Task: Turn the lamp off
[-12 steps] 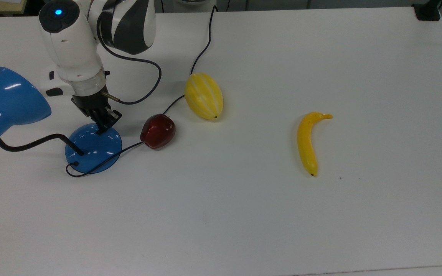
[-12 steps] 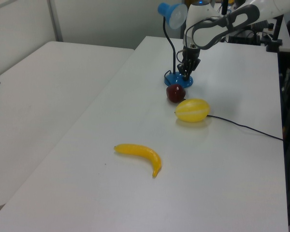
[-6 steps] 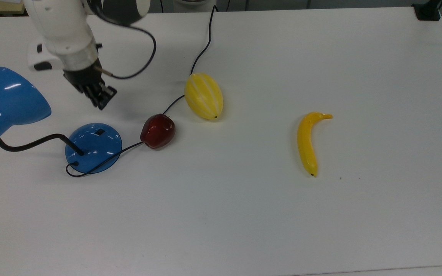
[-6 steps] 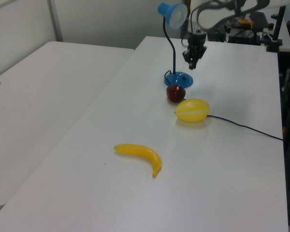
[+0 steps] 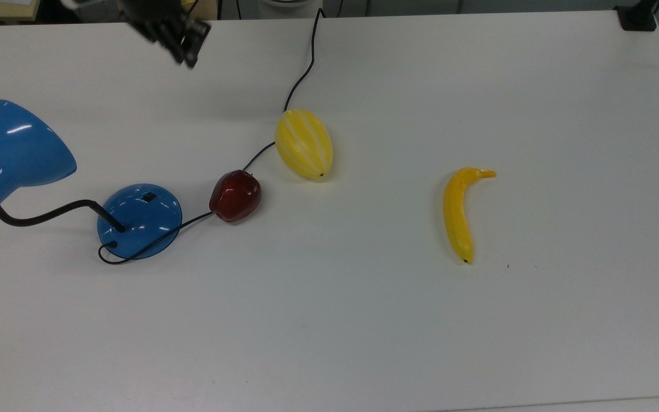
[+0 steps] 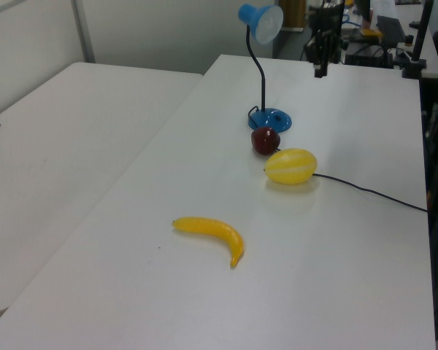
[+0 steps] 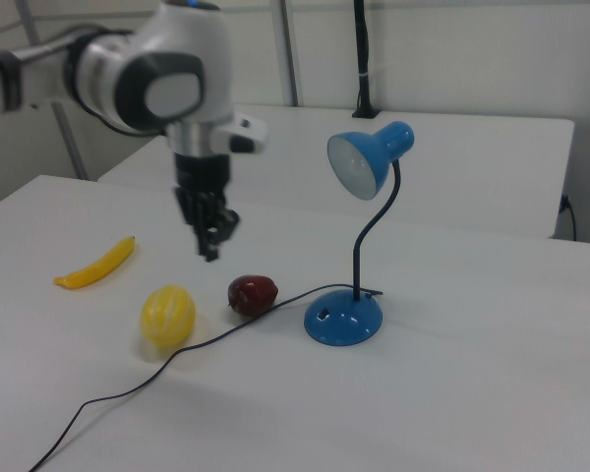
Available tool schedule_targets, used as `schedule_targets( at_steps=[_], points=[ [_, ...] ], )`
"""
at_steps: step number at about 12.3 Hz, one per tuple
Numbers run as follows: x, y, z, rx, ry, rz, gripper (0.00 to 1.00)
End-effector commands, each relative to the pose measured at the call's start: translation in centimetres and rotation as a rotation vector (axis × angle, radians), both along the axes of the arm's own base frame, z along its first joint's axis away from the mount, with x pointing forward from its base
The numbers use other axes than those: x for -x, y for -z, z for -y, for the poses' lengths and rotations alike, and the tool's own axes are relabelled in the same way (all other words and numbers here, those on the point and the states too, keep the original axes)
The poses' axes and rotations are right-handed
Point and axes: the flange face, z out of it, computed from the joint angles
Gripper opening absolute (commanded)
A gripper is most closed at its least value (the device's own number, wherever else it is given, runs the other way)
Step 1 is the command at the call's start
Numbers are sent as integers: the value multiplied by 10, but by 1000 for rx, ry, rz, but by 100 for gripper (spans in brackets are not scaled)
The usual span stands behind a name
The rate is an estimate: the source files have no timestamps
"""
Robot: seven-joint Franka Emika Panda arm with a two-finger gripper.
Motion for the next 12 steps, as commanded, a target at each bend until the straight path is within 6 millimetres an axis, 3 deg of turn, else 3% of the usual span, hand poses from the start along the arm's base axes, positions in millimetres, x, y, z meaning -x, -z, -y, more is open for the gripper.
schedule_targets(
  at_steps=[1,2,12],
  points=[
    [39,-24,-27,-46,-139,-27,85],
    [36,-22,-26,-31,-153,-24,100],
    [38,-30,-20,12,-173,-24,100]
  ],
)
